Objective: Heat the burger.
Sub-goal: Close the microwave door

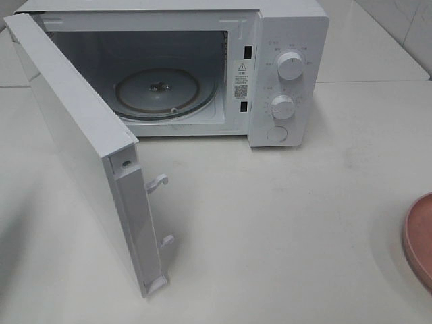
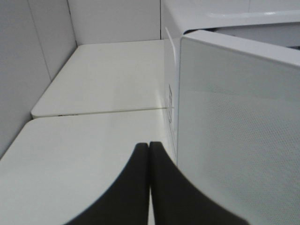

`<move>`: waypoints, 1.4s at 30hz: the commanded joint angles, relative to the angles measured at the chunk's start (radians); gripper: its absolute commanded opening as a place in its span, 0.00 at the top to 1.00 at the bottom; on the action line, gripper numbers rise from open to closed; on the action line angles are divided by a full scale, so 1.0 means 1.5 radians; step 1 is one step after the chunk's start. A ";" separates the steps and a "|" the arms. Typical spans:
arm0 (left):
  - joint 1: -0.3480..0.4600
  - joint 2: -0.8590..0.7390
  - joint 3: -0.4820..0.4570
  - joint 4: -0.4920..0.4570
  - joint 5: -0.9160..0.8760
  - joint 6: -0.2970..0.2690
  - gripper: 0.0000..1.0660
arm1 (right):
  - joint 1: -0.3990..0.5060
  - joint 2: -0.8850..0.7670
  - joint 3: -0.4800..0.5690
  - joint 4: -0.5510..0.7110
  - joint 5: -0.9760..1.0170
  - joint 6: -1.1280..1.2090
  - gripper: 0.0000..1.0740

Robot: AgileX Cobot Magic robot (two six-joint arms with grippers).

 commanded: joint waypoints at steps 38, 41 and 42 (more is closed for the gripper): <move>-0.354 0.435 -0.165 -0.053 -0.243 -0.030 1.00 | -0.002 -0.017 0.001 0.001 -0.001 -0.006 0.31; -0.370 0.445 -0.178 -0.077 -0.243 -0.027 1.00 | -0.002 -0.017 0.001 0.001 -0.001 -0.006 0.31; -0.378 0.451 -0.183 -0.091 -0.243 -0.025 1.00 | -0.002 -0.017 0.001 0.001 -0.001 -0.006 0.31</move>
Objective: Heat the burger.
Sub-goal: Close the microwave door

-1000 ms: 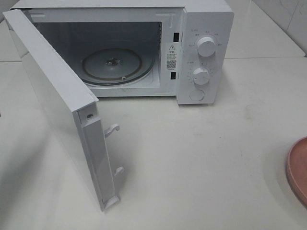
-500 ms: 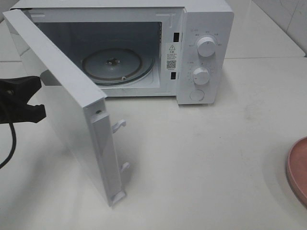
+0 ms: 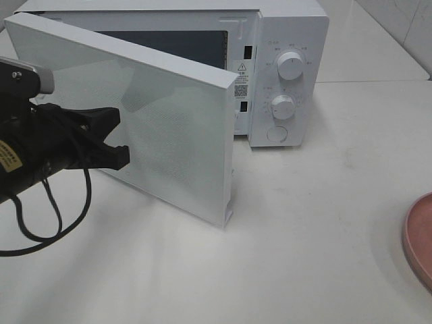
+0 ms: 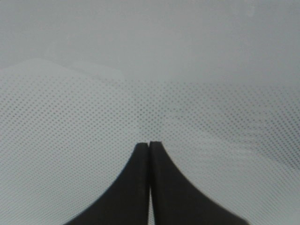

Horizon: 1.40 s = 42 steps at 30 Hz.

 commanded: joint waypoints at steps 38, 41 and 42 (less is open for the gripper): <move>-0.123 0.196 -0.379 -0.231 0.131 0.123 1.00 | -0.002 -0.017 0.001 0.001 -0.001 -0.005 0.31; -0.123 0.202 -0.385 -0.235 0.131 0.123 1.00 | -0.002 -0.017 0.001 0.001 -0.001 -0.005 0.31; -0.123 0.211 -0.397 -0.245 0.133 0.124 1.00 | -0.002 -0.017 0.001 0.001 -0.001 -0.005 0.31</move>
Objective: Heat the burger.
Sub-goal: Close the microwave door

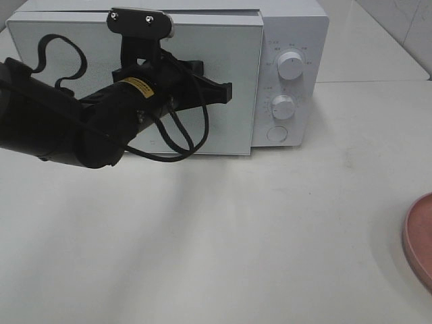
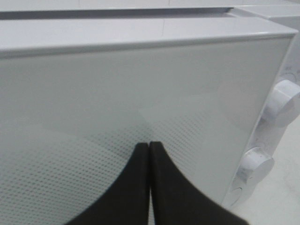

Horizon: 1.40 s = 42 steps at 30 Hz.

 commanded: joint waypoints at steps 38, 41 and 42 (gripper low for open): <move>-0.027 -0.023 -0.085 -0.045 0.239 0.077 1.00 | -0.002 -0.017 0.001 0.001 -0.001 -0.006 0.31; -0.028 -0.053 -0.041 -0.045 0.256 0.077 1.00 | -0.002 -0.017 0.001 0.001 -0.001 -0.006 0.31; -0.028 -0.077 -0.015 -0.045 0.283 0.077 1.00 | -0.002 -0.017 0.001 0.001 -0.001 -0.006 0.31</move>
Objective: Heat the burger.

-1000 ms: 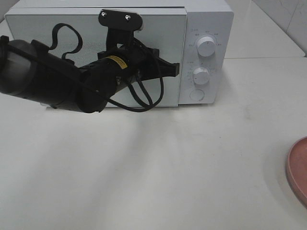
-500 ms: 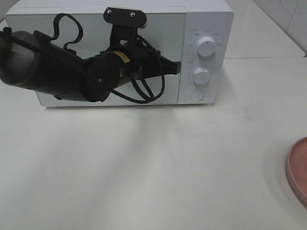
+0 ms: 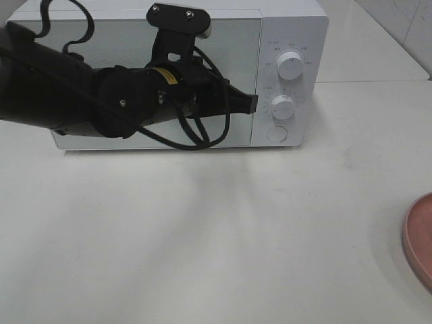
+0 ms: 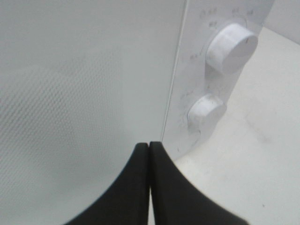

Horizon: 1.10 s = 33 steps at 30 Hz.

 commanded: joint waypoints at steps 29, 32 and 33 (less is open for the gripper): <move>0.231 -0.276 0.073 0.110 0.797 -0.061 0.04 | -0.002 -0.017 0.001 0.001 -0.001 -0.006 0.31; 0.282 -0.307 0.073 0.141 0.839 -0.061 0.04 | -0.002 -0.017 0.001 0.001 -0.001 -0.006 0.31; 0.318 -0.327 0.073 0.163 0.871 -0.063 0.04 | -0.002 -0.017 0.001 0.001 -0.001 -0.006 0.31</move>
